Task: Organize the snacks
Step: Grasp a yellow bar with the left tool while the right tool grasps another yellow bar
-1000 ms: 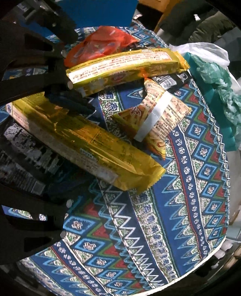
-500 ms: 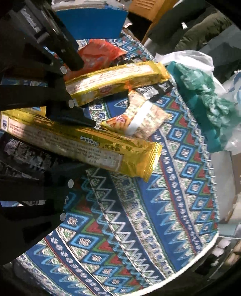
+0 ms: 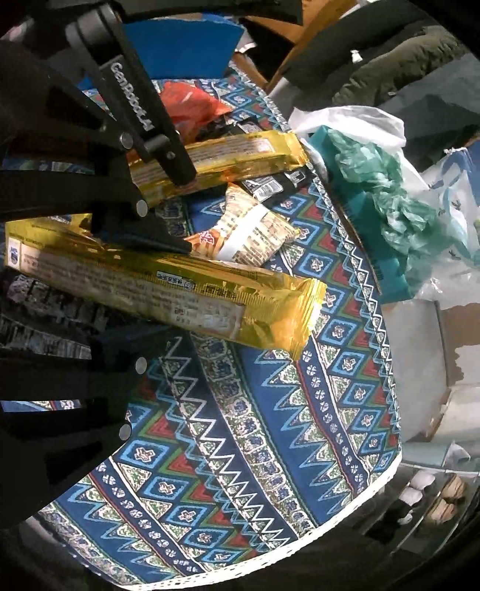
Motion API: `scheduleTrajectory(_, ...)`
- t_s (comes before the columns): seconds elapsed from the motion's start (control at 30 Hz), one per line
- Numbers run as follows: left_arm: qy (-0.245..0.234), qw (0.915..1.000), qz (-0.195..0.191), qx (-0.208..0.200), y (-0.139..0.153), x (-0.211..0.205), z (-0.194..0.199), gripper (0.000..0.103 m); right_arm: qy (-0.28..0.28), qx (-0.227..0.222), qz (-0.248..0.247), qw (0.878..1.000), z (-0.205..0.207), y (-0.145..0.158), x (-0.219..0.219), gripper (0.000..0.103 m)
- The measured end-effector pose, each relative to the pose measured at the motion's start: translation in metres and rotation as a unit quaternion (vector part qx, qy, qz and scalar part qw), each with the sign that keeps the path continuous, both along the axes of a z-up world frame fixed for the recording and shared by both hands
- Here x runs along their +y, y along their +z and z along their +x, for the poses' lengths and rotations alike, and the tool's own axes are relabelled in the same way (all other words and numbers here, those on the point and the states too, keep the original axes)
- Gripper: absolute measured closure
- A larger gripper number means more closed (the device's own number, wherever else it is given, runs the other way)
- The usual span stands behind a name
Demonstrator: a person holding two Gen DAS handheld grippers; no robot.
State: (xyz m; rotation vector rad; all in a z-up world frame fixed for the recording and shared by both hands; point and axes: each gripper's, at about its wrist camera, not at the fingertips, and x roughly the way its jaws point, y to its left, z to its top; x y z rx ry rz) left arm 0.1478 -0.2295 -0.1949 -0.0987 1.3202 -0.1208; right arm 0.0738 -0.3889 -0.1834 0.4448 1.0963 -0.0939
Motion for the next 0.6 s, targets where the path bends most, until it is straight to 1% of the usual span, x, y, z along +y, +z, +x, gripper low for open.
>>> scheduleTrajectory(0.17, -0.012, 0.9996, 0.02, -0.013, -0.001, -0.012, 0.004, 0.022, -0.005, 0.002, 0.003, 1.0, 0.001, -0.001, -0.002, 0.069)
scheduleTrajectory(0.2, -0.014, 0.9994, 0.026, -0.016, -0.001, -0.013, 0.004, 0.024, -0.005, 0.002, 0.003, 1.0, 0.001, -0.001, -0.002, 0.069)
scheduleTrajectory(0.23, -0.015, 0.9993, 0.03, -0.02, -0.002, -0.015, 0.005, 0.027, -0.006, 0.002, 0.004, 1.0, 0.001, -0.001, -0.003, 0.069)
scheduleTrajectory(0.27, -0.016, 0.9989, 0.037, -0.026, -0.002, -0.015, 0.005, 0.038, -0.006, 0.003, 0.004, 1.0, 0.001, -0.001, -0.003, 0.069)
scheduleTrajectory(0.3, -0.016, 0.9984, 0.045, -0.03, -0.002, -0.015, 0.004, 0.046, -0.006, 0.002, 0.004, 1.0, 0.001, -0.001, -0.003, 0.069)
scheduleTrajectory(0.33, -0.018, 0.9983, 0.045, -0.033, -0.001, -0.015, 0.004, 0.047, -0.006, 0.002, 0.005, 1.0, 0.001, -0.001, -0.004, 0.069)
scheduleTrajectory(0.4, -0.024, 0.9983, 0.032, -0.041, 0.002, -0.013, 0.003, 0.064, -0.005, 0.003, 0.006, 1.0, 0.001, -0.001, -0.004, 0.069)
scheduleTrajectory(0.43, -0.027, 0.9982, 0.029, -0.044, 0.005, -0.012, 0.002, 0.067, -0.005, 0.003, 0.006, 1.0, 0.002, -0.001, -0.004, 0.069)
scheduleTrajectory(0.47, -0.031, 0.9982, 0.026, -0.046, 0.007, -0.012, 0.001, 0.073, -0.005, 0.003, 0.006, 1.0, 0.002, -0.001, -0.003, 0.069)
scheduleTrajectory(0.6, -0.038, 0.9977, 0.011, -0.054, 0.014, -0.009, -0.005, 0.075, -0.001, -0.003, 0.005, 1.0, 0.003, 0.004, 0.001, 0.07)
